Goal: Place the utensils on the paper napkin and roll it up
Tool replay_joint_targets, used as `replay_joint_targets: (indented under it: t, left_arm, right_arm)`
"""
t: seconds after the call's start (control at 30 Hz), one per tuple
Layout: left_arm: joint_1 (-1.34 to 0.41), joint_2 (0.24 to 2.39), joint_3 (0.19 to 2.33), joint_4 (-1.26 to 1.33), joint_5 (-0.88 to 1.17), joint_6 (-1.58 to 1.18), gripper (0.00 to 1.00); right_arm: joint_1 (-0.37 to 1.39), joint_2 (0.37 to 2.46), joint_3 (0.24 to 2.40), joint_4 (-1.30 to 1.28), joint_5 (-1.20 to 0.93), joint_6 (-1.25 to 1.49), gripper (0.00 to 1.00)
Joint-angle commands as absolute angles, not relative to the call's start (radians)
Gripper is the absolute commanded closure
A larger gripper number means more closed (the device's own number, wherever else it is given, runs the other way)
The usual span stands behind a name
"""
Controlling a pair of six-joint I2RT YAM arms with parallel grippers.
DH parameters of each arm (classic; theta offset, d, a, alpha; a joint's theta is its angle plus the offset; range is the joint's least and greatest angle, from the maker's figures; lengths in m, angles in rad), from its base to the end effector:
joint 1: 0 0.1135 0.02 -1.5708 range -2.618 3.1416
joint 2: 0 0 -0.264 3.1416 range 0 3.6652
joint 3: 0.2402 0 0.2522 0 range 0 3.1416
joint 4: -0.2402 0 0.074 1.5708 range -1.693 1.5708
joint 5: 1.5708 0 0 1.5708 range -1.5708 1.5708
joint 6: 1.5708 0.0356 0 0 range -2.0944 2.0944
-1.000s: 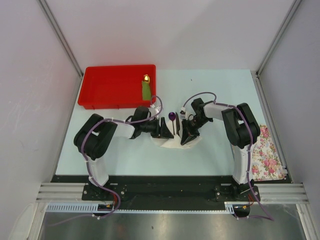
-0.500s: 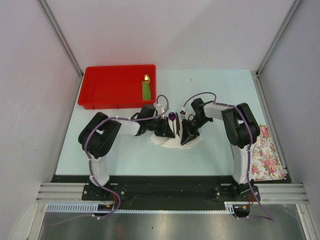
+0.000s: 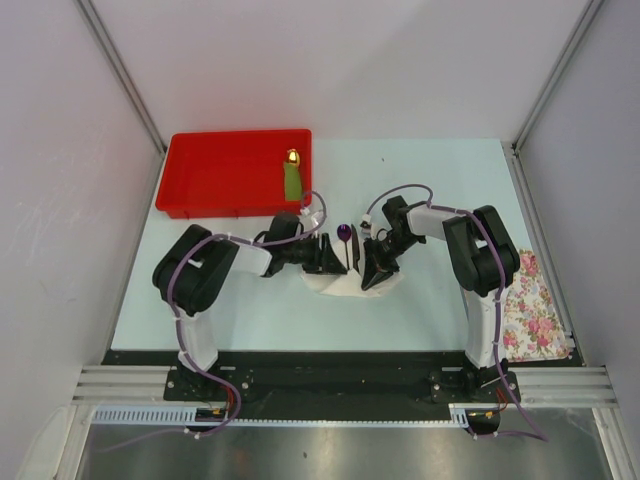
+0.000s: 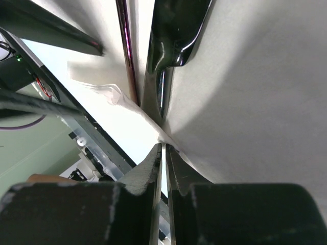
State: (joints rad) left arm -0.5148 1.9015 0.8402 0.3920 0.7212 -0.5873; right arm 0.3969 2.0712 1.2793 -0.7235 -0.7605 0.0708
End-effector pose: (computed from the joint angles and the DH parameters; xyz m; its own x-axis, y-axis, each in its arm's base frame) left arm 0.2988 -0.1960 0.1161 -0.9042 0.0334 -0.4258 0.3838 0.5012 -0.7756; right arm 0.3290 0.1645 0.1133 -0.9408 -0.3388 -0.0065 -0.2493 0.6791 0.6904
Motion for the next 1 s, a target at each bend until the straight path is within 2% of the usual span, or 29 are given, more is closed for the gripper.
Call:
replay_joint_targets:
  t: [0.0,0.2,0.33,0.97]
  left_arm:
    - [-0.479,1.855,0.786,0.651,0.825,-0.695,0.57]
    - [-0.511,1.896,0.753,0.842,0.879,-0.817,0.69]
    - [-0.528,1.951,0.756,0.937,0.87,-0.877,0.72]
    - [-0.554,2.069,0.833,0.842,0.788,-0.867,0.71]
  right_arm:
    - [0.402,2.126,1.284,-0.658,-0.646,0.044,0.88]
    - [0.397,2.129,1.287,-0.658,-0.655,0.051,0.88]
    - [0.393,2.129,1.287,-0.66,-0.657,0.051,0.88]
    - [0.382,2.129,1.285,-0.666,-0.664,0.046,0.87]
